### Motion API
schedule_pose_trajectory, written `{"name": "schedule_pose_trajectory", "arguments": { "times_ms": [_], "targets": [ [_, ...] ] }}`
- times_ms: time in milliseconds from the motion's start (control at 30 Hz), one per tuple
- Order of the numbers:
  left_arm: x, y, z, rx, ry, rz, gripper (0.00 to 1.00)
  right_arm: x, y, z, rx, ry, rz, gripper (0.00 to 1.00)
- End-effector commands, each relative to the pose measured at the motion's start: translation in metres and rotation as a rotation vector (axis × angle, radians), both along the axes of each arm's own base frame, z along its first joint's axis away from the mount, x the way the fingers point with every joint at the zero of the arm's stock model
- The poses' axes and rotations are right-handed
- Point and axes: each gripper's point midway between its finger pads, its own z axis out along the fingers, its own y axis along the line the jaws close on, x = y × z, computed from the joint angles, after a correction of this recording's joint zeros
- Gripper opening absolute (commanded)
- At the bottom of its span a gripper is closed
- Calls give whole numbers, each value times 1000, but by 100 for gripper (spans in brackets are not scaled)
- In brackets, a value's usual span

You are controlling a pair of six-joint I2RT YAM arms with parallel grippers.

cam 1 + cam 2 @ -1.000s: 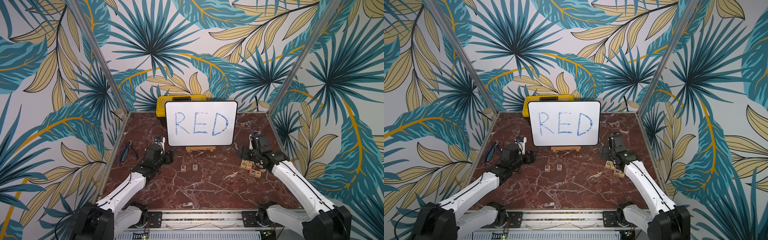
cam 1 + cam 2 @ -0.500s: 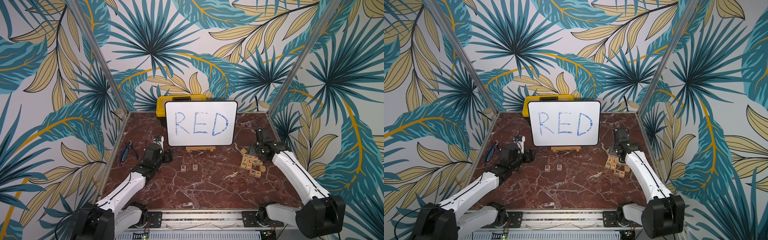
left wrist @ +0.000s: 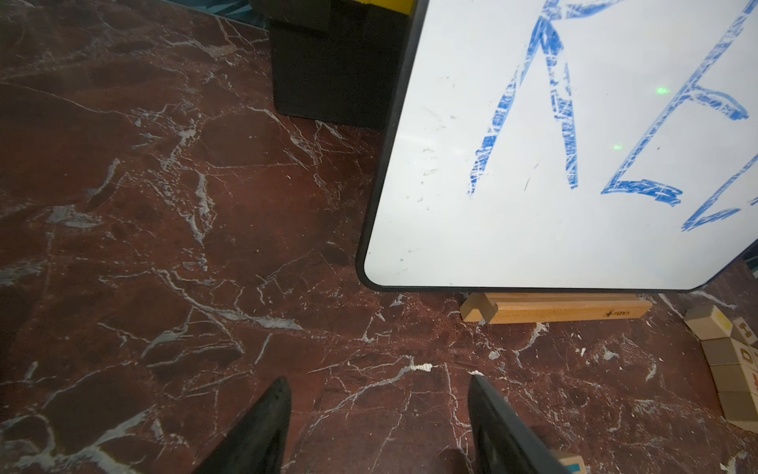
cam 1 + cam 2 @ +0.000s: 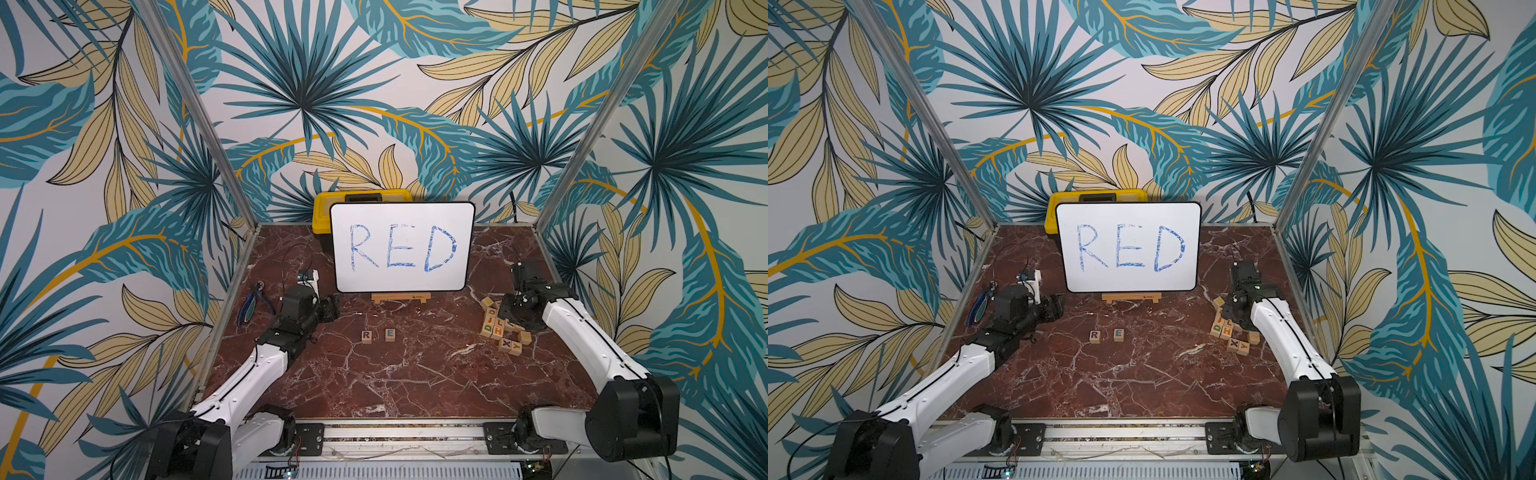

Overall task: Assemble the uppercase word "red" with letter blocks
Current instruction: Pick up the letter block from the center of the board.

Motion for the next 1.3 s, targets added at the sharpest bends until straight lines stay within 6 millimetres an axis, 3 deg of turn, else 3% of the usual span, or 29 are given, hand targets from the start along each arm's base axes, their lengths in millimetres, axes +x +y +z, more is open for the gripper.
{"name": "schedule_pose_trajectory", "arguments": {
  "times_ms": [0, 300, 600, 1267],
  "targets": [
    [7, -1, 14, -15, -35, -2, 69, 1, 25, -20, 131, 55, 64, 56],
    [5, 1, 15, -12, -41, 6, 69, 9, 38, -52, 197, 95, 15, 54],
    [2, 5, 11, -5, -40, 20, 69, 13, 56, -65, 263, 108, 57, 53],
    [2, 4, 9, -15, -32, 16, 69, -7, 46, -76, 210, 150, 38, 53]
  ]
}}
